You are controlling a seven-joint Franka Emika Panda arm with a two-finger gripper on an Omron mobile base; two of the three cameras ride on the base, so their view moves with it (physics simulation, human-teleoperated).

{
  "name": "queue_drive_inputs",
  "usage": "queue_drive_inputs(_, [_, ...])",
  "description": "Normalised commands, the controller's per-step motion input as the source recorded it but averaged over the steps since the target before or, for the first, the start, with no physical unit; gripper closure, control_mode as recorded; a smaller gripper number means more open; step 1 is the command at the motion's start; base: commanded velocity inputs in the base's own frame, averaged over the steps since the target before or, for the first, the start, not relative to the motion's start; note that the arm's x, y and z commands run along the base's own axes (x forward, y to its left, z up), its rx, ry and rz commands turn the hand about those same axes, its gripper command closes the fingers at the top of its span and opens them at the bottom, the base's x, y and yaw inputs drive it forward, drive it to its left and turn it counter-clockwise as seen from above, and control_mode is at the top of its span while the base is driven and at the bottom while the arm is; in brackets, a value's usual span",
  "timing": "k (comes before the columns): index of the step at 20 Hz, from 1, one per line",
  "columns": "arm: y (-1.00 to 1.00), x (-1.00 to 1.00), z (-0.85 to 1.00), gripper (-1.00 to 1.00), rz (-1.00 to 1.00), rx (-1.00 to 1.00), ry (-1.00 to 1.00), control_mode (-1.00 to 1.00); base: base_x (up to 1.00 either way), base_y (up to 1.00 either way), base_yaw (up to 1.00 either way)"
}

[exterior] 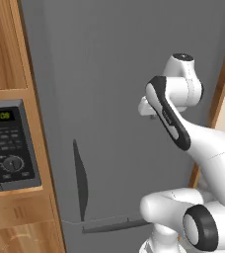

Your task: Retrieve a lemon from the fridge and place it on the cutting board with the fish.

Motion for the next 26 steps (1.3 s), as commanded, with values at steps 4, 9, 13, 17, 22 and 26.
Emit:
queue_drive_inputs(4, [0.0, 0.0, 0.0, -1.0, 0.0, 0.0, 0.0, 1.0, -0.26, 0.0, 0.0])
queue_drive_inputs(9, [0.0, 0.0, 0.0, -1.0, 0.0, 0.0, 0.0, 1.0, -0.76, 0.44, -0.02])
queue_drive_inputs(13, [0.0, 0.0, 0.0, -1.0, 0.0, 0.0, 0.0, 1.0, -0.41, 0.75, -0.04])
queue_drive_inputs(17, [0.0, 0.0, 0.0, -1.0, 0.0, 0.0, 0.0, 1.0, -0.13, 0.68, -0.11])
queue_drive_inputs(22, [0.0, 0.0, 0.0, -1.0, 0.0, 0.0, 0.0, 1.0, -0.04, 0.51, -0.18])
queue_drive_inputs(26, [0.0, 0.0, 0.0, -1.0, 0.0, 0.0, 0.0, 1.0, -0.08, 0.55, -0.26])
